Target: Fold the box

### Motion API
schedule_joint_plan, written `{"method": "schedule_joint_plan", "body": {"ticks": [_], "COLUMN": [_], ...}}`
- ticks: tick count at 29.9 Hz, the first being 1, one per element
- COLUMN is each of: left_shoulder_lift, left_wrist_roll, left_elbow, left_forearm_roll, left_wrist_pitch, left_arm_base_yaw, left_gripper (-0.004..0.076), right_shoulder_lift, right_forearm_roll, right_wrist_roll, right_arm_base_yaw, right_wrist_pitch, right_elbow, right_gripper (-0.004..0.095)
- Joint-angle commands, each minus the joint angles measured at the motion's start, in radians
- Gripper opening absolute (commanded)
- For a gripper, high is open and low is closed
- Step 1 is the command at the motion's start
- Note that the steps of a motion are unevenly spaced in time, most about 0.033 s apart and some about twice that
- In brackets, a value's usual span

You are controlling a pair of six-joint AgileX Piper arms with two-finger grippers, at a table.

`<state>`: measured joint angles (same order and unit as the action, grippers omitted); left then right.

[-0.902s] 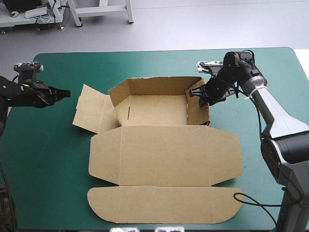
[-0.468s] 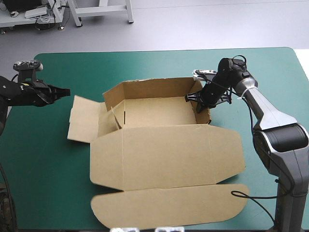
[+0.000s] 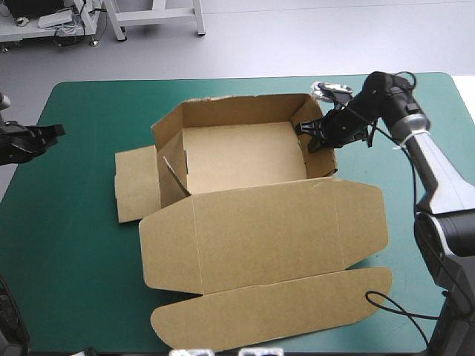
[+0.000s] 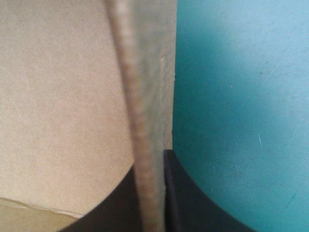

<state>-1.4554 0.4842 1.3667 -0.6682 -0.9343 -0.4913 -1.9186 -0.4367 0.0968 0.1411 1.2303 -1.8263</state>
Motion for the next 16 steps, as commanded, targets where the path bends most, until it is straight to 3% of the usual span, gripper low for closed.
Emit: {"method": "schedule_joint_plan", "body": {"ticks": [1,7,10,16], "left_shoulder_lift": [0.031,-0.012,-0.047,-0.097], "left_wrist_roll": [0.063,0.142,0.183,0.267], "left_elbow": [0.028,0.028,0.028,0.028], "left_forearm_roll": [-0.167,-0.360,-0.491,-0.881], "left_wrist_pitch": [-0.004,-0.070,-0.153,-0.364], "left_arm_base_yaw": [-0.074,-0.112,-0.110,-0.099], "left_gripper": [-0.0006,-0.0006,-0.0006,-0.0009], "right_shoulder_lift": [0.144,0.270,0.319,0.377], "right_forearm_roll": [-0.147,-0.376,-0.491,-0.506], "right_wrist_roll": [0.036,0.094,0.135,0.148], "right_arm_base_yaw": [-0.076,-0.211,-0.259,-0.276], "right_wrist_pitch": [0.016,0.016,0.016,0.016], "right_elbow": [-0.029,-0.029,-0.029,-0.029], "right_gripper": [-0.0018,-0.0018,-0.0017,-0.0017]}}
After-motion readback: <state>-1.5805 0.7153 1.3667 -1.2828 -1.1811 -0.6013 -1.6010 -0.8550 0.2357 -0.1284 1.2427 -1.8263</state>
